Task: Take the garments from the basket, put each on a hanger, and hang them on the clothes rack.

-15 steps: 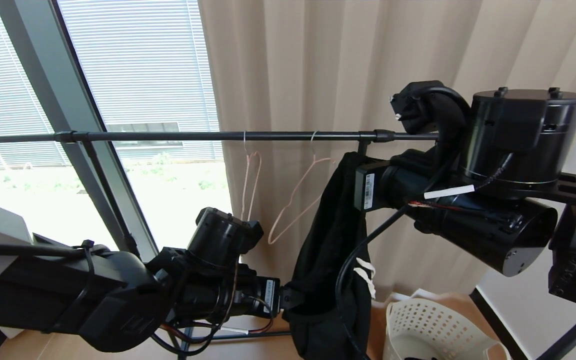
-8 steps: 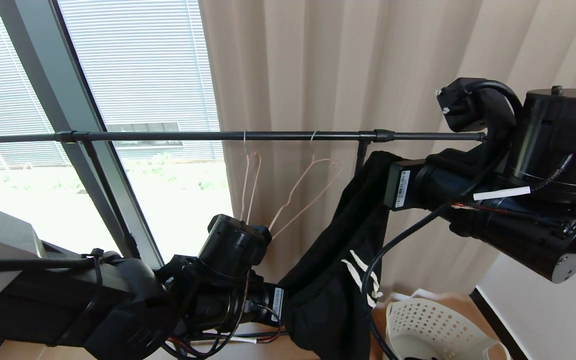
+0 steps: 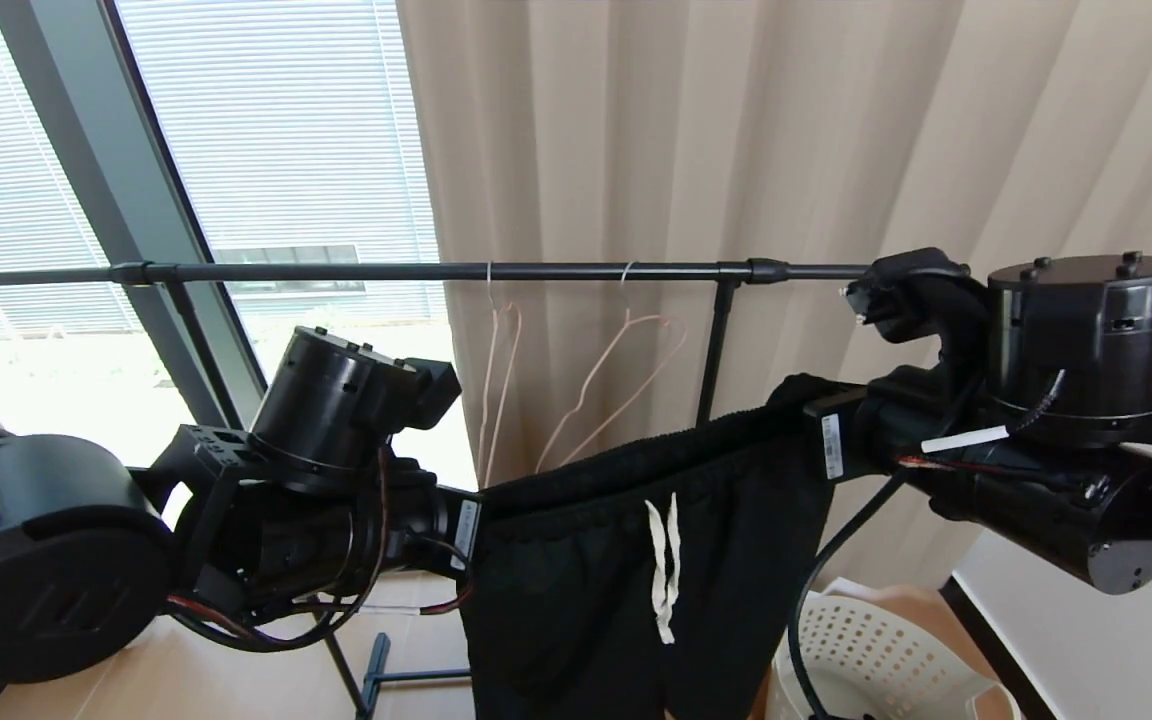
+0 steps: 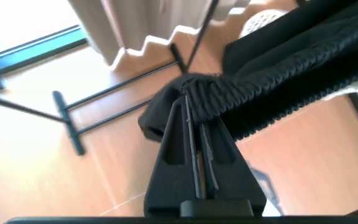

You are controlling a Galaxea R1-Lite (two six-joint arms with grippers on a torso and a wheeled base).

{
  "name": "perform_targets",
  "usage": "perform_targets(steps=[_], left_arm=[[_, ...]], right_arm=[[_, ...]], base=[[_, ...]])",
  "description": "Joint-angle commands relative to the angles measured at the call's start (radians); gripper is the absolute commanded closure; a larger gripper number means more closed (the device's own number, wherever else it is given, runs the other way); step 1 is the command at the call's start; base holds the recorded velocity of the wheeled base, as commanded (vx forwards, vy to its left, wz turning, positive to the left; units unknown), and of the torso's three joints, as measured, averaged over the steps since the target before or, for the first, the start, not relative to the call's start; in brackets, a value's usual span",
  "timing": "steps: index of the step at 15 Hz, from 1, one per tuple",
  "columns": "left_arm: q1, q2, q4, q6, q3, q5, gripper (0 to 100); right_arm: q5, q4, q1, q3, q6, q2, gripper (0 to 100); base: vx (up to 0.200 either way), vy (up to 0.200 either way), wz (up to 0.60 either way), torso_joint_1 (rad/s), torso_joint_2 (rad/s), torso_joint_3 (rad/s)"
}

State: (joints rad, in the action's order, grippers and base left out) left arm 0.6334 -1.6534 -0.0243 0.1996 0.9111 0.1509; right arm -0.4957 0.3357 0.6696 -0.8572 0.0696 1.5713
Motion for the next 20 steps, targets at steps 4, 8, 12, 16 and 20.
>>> perform_targets(steps=[4,8,12,16,20], left_arm=[[-0.054,0.058,0.104,-0.080,0.081,0.010,100],[-0.063,0.127,0.164,-0.103,0.074,0.010,100],[-0.109,0.172,0.168,-0.103,-0.006,0.004,100],[-0.109,0.175,0.161,-0.101,0.003,-0.010,100],[-0.110,0.147,0.150,-0.101,0.045,-0.011,100]], right_arm=[[-0.006,0.043,0.044,0.090,0.006,0.032,100],[-0.007,0.039,0.044,0.089,0.006,0.010,100],[-0.009,0.037,0.044,0.130,0.038,-0.020,100],[-0.009,0.039,0.045,0.164,0.039,-0.036,100],[-0.007,0.042,0.044,0.195,0.039,-0.057,100]], base=[[0.000,0.000,0.00,0.000,0.00,0.000],[0.000,0.000,0.00,0.000,0.00,0.000],[0.000,0.000,0.00,0.000,0.00,0.000],[0.000,0.000,0.00,0.000,0.00,0.000],[0.000,0.000,0.00,0.000,0.00,0.000]])
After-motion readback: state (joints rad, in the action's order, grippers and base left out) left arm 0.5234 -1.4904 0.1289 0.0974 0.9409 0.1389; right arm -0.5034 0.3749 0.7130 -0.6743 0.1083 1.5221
